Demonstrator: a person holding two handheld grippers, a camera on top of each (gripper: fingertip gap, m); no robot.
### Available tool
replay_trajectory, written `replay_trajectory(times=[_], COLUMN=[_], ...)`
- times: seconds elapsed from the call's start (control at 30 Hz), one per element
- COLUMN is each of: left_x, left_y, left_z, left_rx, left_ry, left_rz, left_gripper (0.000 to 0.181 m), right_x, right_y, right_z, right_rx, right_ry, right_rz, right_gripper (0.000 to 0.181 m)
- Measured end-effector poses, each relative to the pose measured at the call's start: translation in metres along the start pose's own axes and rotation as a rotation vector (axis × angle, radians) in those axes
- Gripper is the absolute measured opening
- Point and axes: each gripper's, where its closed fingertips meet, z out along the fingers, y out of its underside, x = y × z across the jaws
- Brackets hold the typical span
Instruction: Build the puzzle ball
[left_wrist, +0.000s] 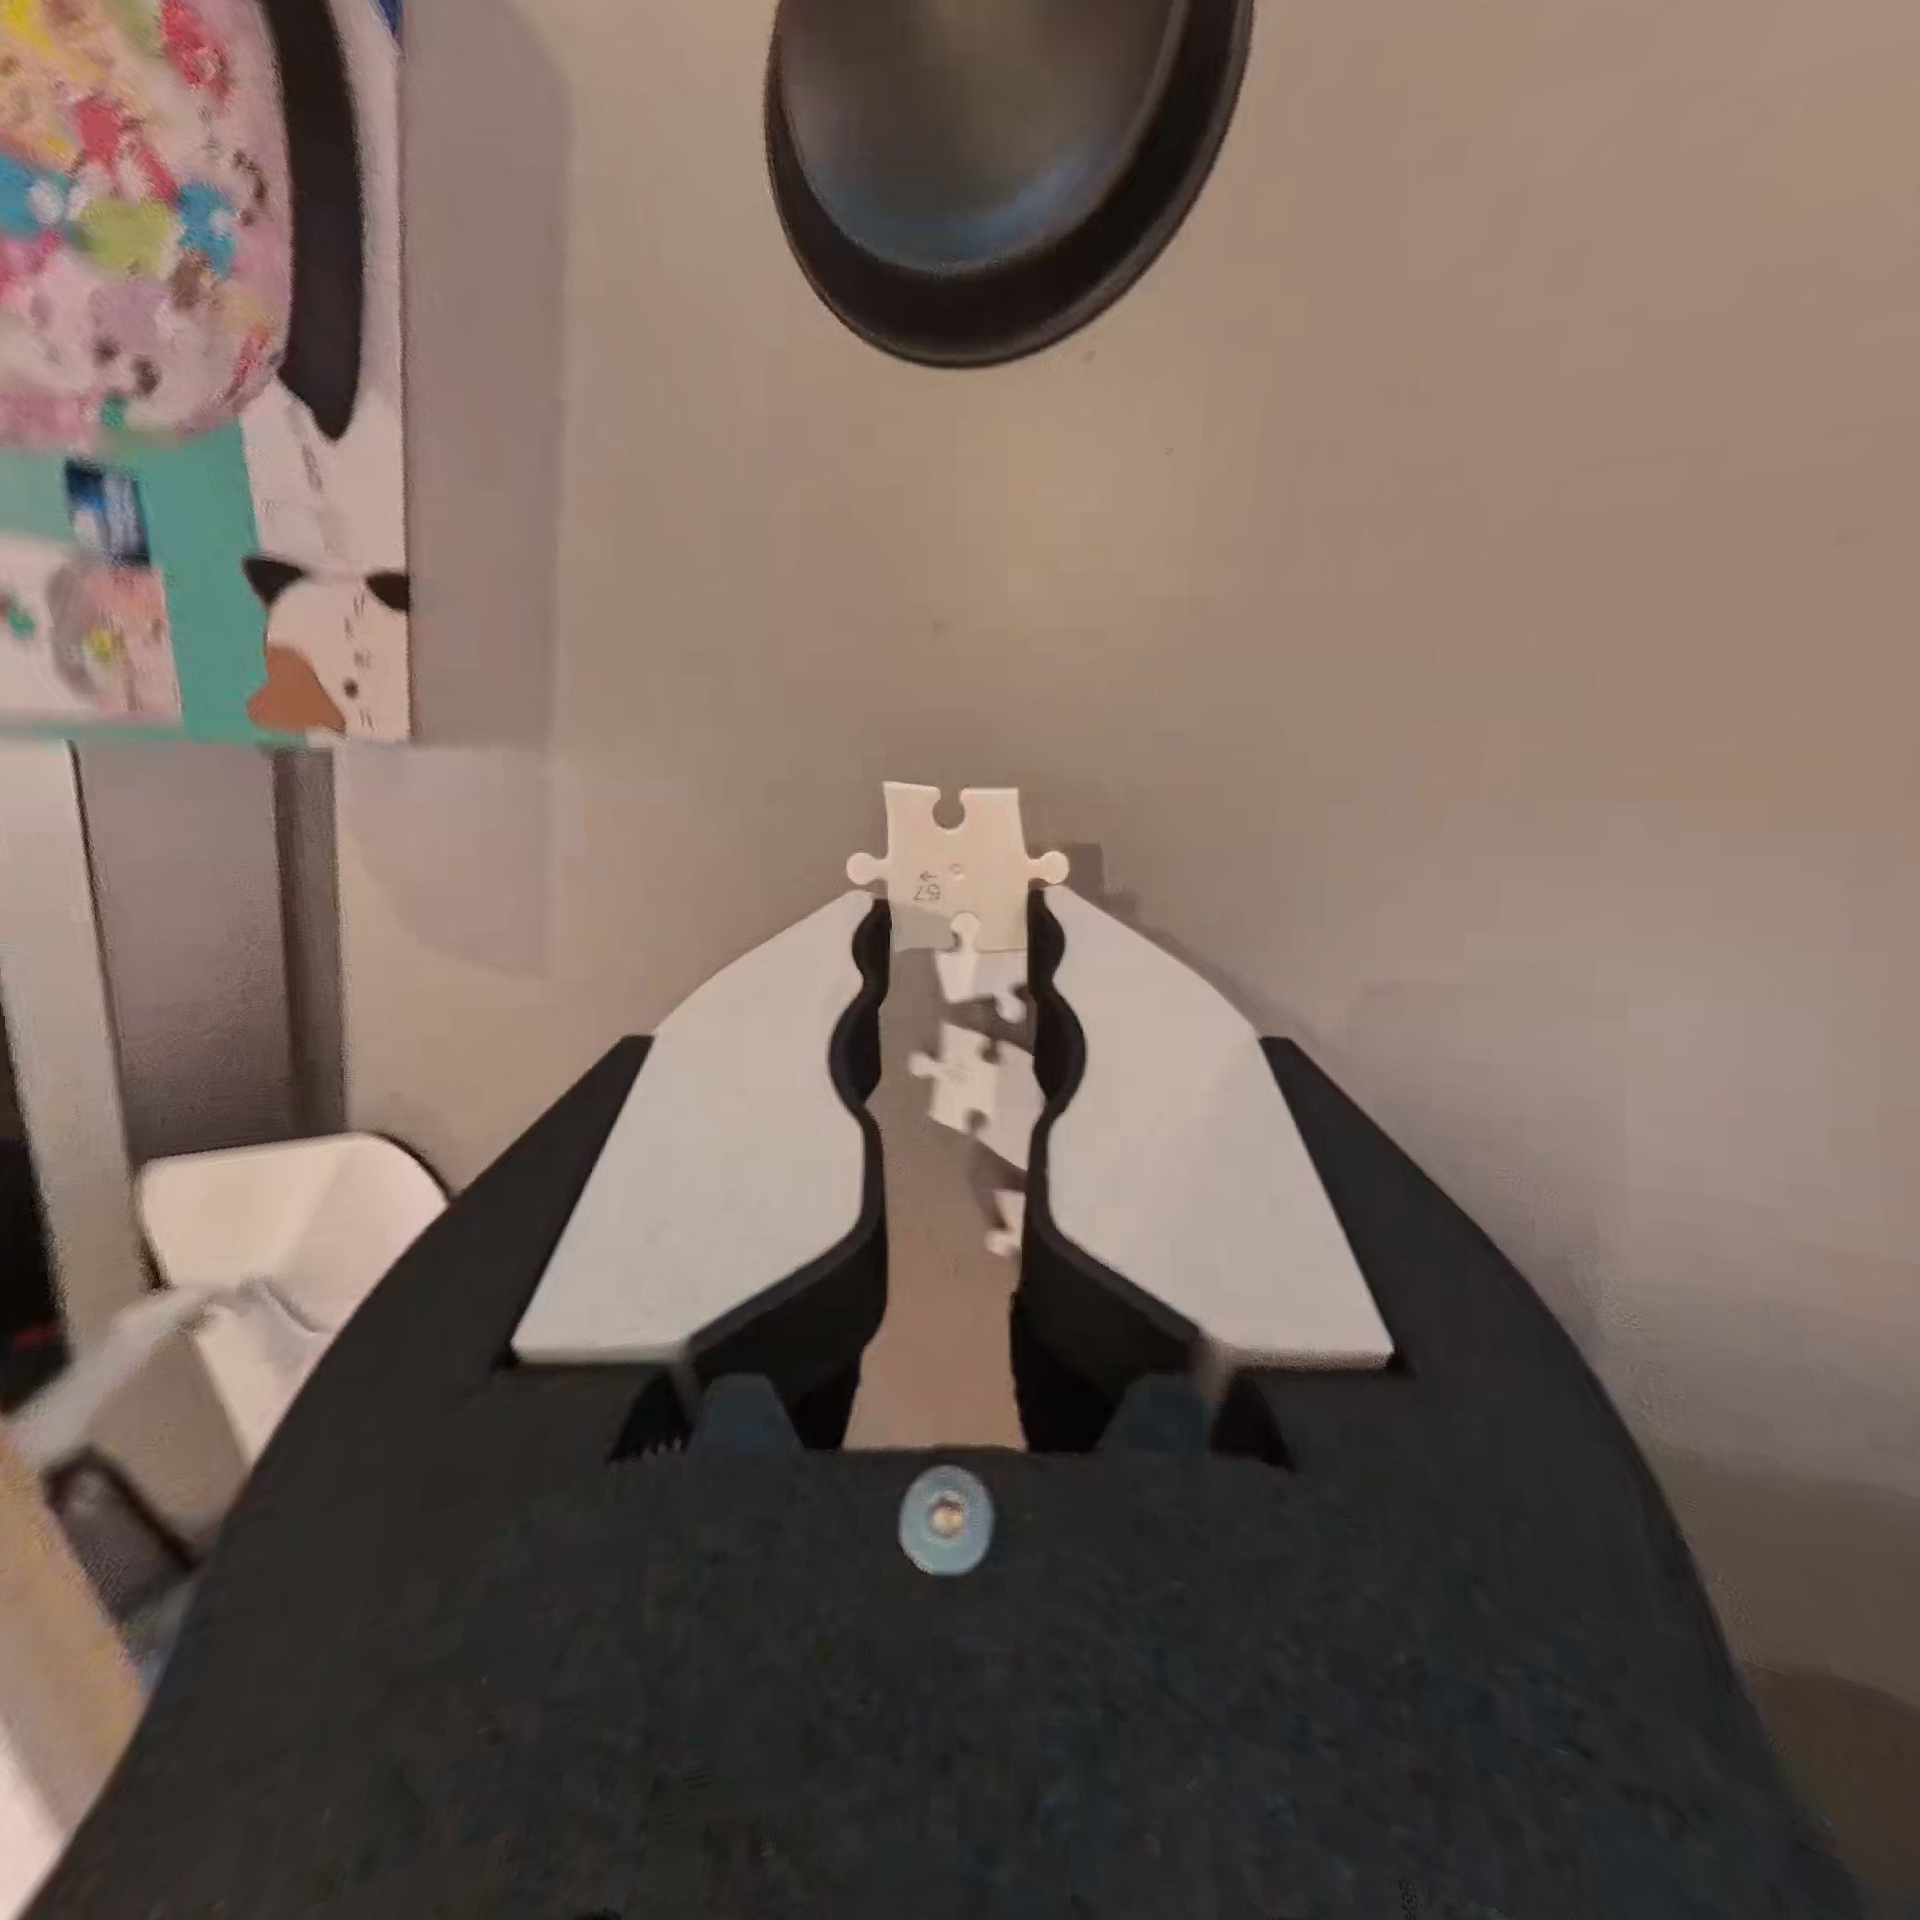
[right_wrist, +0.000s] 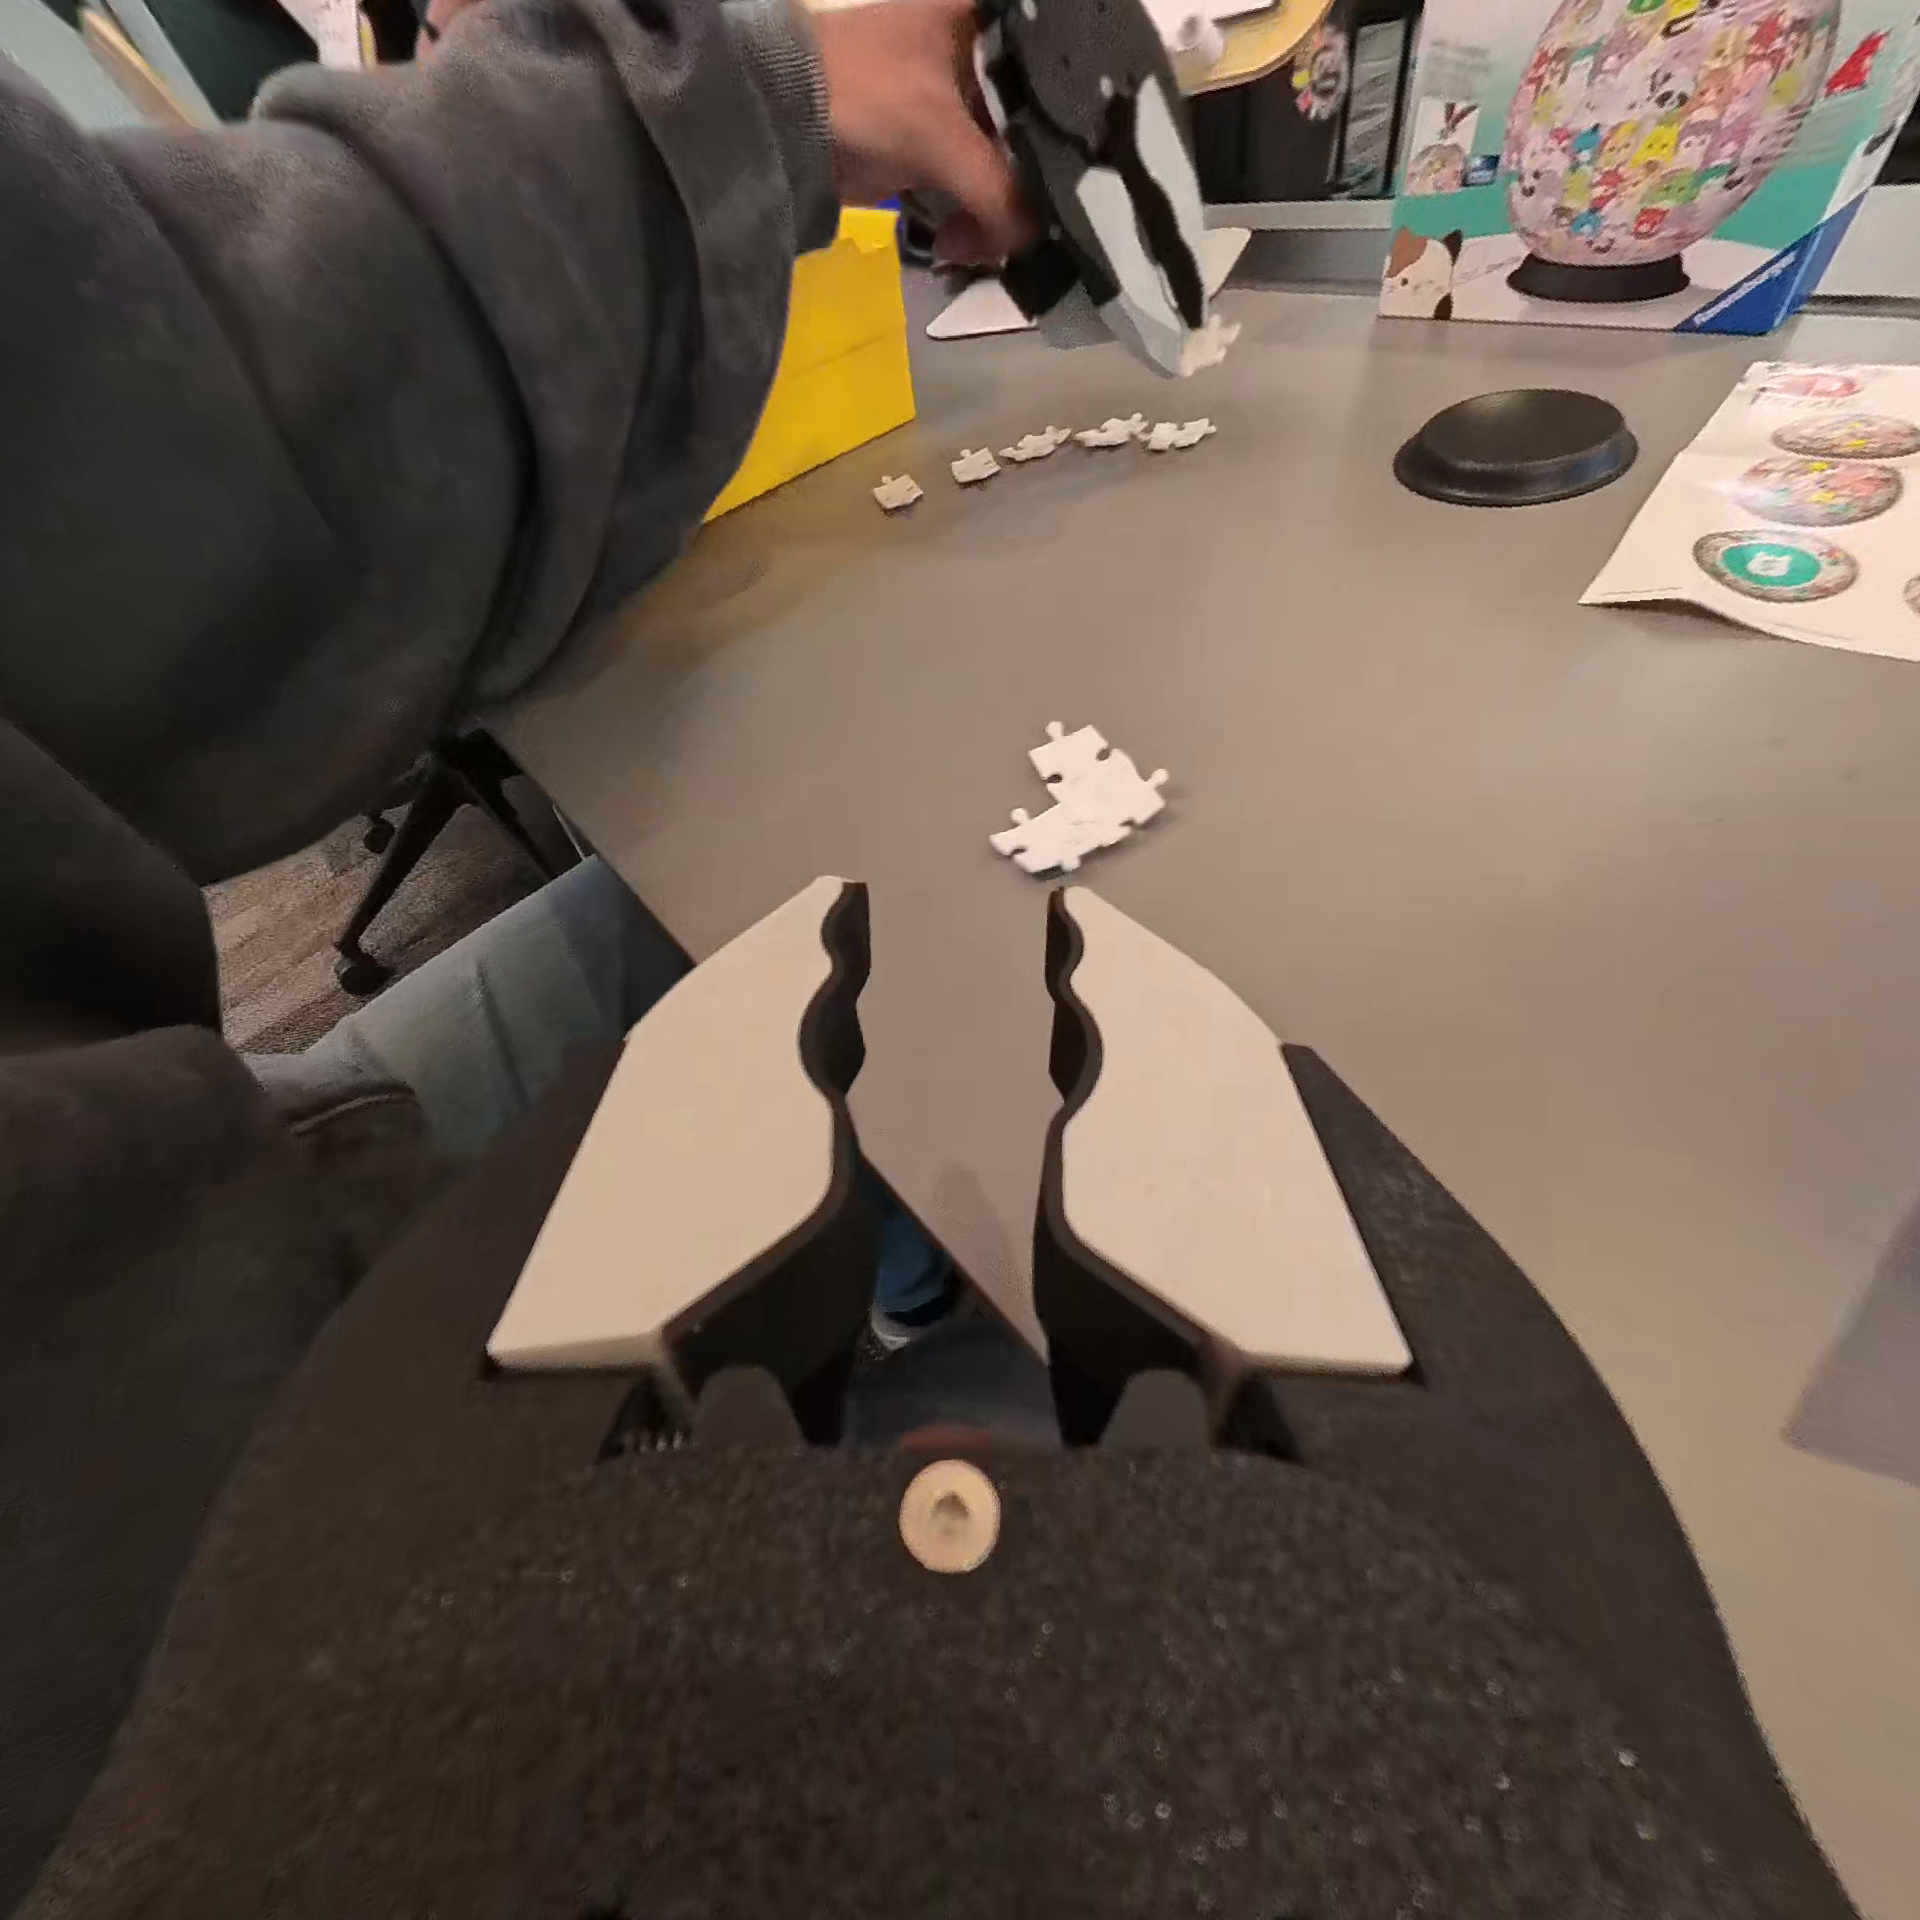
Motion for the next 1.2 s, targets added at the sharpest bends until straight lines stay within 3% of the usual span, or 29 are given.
replay_trajectory(times=[0.2,0.43,0.53,0.63,0.77,0.87,0.97,1.07,1.2], left_x=[-0.008,-0.019,-0.021,-0.029,-0.037,-0.04,-0.02,0.054,0.172], left_y=[0.0,-0.004,-0.002,0.003,0.008,-0.007,-0.026,-0.031,-0.024], left_z=[0.041,0.05,0.05,0.047,0.019,-0.028,-0.096,-0.146,-0.162], left_rx=[-0.212,-0.263,-0.317,-0.335,-0.351,-0.226,0.035,0.381,0.731], left_ry=[0.114,0.097,0.147,0.127,0.09,-0.008,-0.147,-0.127,0.032], left_rz=[0.193,0.388,0.411,0.434,0.364,0.209,-0.1,-0.424,-0.776], left_gripper=[0.025,0.025,0.026,0.048,0.054,0.052,0.053,0.066,0.064], right_x=[0.02,0.032,0.035,0.039,0.039,0.038,0.038,0.038,0.042], right_y=[-0.013,-0.027,-0.031,-0.026,-0.029,-0.03,-0.027,-0.028,-0.031], right_z=[0.006,0.012,0.014,0.016,0.016,0.017,0.019,0.02,0.026], right_rx=[0.018,0.04,0.053,0.036,0.038,0.036,0.021,0.018,0.019], right_ry=[-0.002,-0.029,-0.049,-0.058,-0.059,-0.058,-0.041,-0.021,0.032], right_rz=[0.004,-0.006,0.015,0.04,0.031,0.019,-0.003,-0.034,-0.108], right_gripper=[0.032,0.032,0.032,0.032,0.032,0.032,0.032,0.034,0.038])
